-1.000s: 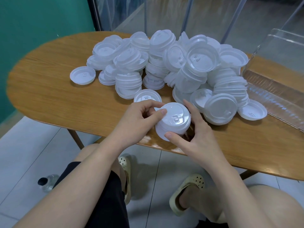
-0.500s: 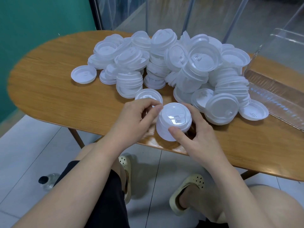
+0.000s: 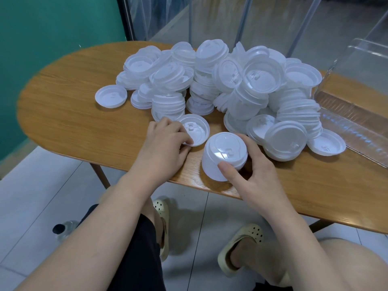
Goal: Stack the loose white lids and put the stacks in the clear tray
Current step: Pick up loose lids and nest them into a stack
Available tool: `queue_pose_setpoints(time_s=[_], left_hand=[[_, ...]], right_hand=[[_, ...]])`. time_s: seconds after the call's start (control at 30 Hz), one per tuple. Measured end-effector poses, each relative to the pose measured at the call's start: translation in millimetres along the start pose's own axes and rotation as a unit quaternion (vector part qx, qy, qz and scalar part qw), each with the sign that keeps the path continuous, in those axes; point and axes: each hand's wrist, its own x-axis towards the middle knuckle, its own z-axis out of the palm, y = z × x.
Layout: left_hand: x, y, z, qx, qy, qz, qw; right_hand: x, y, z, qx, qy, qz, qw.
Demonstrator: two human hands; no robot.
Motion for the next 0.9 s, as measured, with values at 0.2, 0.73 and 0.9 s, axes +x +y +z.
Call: queue_pose_setpoints(time_s=[0.2, 0.73, 0.9], left_hand=[[-1.3, 0.7, -3.3, -0.028, 0.017, -0.004, 0.999], [-1.3, 4.4, -8.7, -0.144, 0.011, -0.067, 0.987], [-3.5, 4.3, -7.8, -0.155, -0.012, -0.079, 0.985]], right_hand=[[-0.1, -3.0, 0.9, 0.025, 0.004, -0.006, 1.000], [0.7, -4.9, -0.7, 0.030, -0.001, -0.001, 1.000], [0.3, -4.7, -1.1, 0.031, 0.000, -0.007, 0.999]])
